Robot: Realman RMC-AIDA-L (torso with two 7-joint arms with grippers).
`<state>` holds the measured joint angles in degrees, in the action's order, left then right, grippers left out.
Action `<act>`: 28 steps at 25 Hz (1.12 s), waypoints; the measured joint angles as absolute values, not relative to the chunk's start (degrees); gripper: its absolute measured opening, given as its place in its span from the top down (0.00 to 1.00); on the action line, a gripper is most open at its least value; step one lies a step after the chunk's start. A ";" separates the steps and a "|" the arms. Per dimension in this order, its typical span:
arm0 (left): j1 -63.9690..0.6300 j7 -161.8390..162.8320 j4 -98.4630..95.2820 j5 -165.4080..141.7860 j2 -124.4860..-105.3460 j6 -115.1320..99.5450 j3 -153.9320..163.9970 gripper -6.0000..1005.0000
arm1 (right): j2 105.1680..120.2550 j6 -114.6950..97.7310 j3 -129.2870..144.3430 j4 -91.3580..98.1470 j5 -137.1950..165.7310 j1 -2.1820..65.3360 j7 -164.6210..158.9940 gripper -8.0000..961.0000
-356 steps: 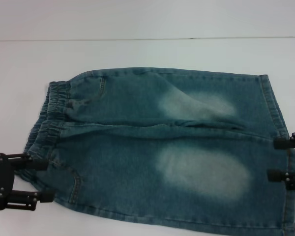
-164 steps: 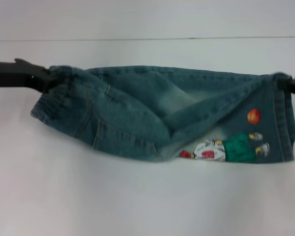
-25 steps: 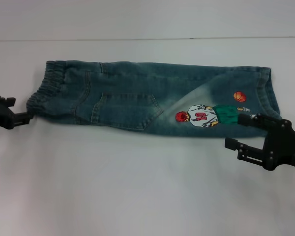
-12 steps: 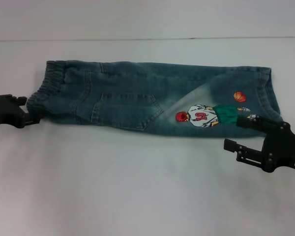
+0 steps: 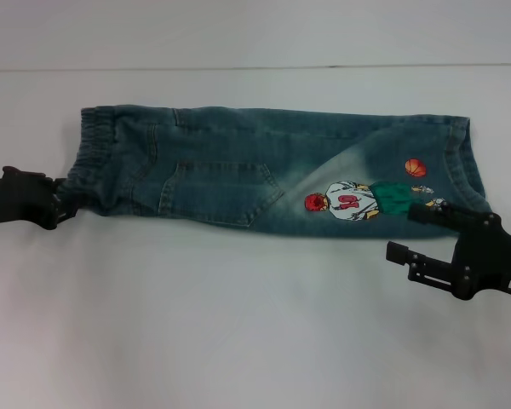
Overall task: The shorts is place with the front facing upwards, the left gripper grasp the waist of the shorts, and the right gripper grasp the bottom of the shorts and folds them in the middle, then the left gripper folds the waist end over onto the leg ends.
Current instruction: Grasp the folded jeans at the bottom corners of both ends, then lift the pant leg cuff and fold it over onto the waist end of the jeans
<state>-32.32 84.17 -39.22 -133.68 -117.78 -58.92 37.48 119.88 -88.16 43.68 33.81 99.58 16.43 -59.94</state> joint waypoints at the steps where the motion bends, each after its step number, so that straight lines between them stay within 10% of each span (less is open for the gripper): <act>1: -32.30 84.02 -39.29 -133.68 -117.78 -59.05 37.51 0.60 | 119.88 -88.04 43.68 33.65 99.58 16.47 -59.94 0.25; 24: -33.37 93.14 -54.71 -133.62 -120.96 -73.44 39.77 0.94 | 120.03 -83.87 41.68 30.87 93.34 16.54 -57.51 0.31; 28: -33.75 95.08 -55.35 -133.64 -120.95 -73.62 42.23 0.94 | 119.99 -82.21 38.89 30.23 90.97 16.09 -55.64 0.51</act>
